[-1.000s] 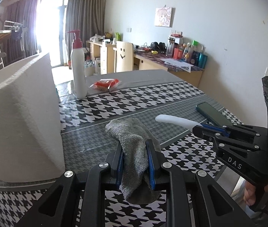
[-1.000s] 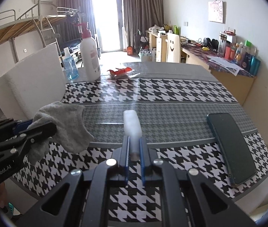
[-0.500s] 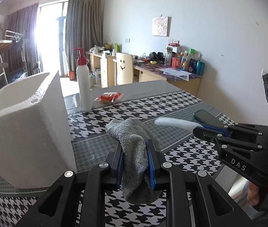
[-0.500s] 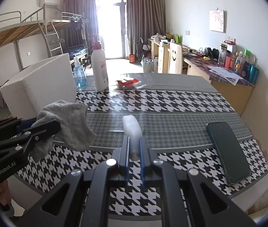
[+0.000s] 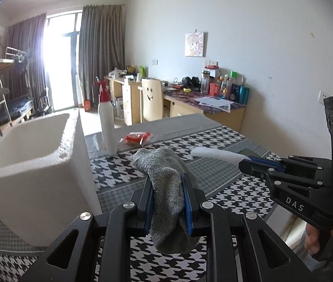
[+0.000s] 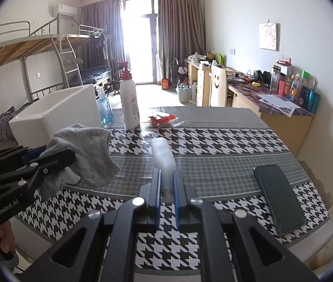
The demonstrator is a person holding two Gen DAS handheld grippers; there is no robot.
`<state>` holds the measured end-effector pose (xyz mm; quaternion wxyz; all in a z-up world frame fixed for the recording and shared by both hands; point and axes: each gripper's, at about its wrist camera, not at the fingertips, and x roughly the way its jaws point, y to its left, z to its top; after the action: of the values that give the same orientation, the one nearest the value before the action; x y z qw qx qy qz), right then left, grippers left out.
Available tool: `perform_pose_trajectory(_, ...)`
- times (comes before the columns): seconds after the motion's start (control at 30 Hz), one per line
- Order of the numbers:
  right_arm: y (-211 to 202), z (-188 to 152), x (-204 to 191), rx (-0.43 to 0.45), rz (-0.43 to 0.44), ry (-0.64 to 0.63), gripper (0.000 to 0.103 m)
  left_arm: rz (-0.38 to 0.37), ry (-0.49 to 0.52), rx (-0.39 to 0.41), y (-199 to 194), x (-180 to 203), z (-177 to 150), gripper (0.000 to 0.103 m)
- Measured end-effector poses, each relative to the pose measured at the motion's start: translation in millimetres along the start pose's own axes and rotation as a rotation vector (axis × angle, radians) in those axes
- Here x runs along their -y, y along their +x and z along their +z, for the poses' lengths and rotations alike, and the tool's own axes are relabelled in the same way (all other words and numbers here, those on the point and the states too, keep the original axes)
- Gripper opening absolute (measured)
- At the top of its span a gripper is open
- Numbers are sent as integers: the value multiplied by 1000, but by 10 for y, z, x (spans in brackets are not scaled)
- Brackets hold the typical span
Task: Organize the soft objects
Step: 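Lift and carry the gray cloth and white foam stick over the white foam box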
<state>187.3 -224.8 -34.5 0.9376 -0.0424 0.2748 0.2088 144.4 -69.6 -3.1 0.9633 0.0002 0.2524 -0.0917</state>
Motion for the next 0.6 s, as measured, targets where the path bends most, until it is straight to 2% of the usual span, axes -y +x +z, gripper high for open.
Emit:
perform_pose_trajectory(0.27, -63, 84, 19, 29, 9, 6, 12, -1, 8, 31, -56, -54, 89, 23)
perform_pose_trajectory(0.6, -100, 200, -4, 67, 28, 10, 12, 37, 19, 76, -149, -131, 170, 23)
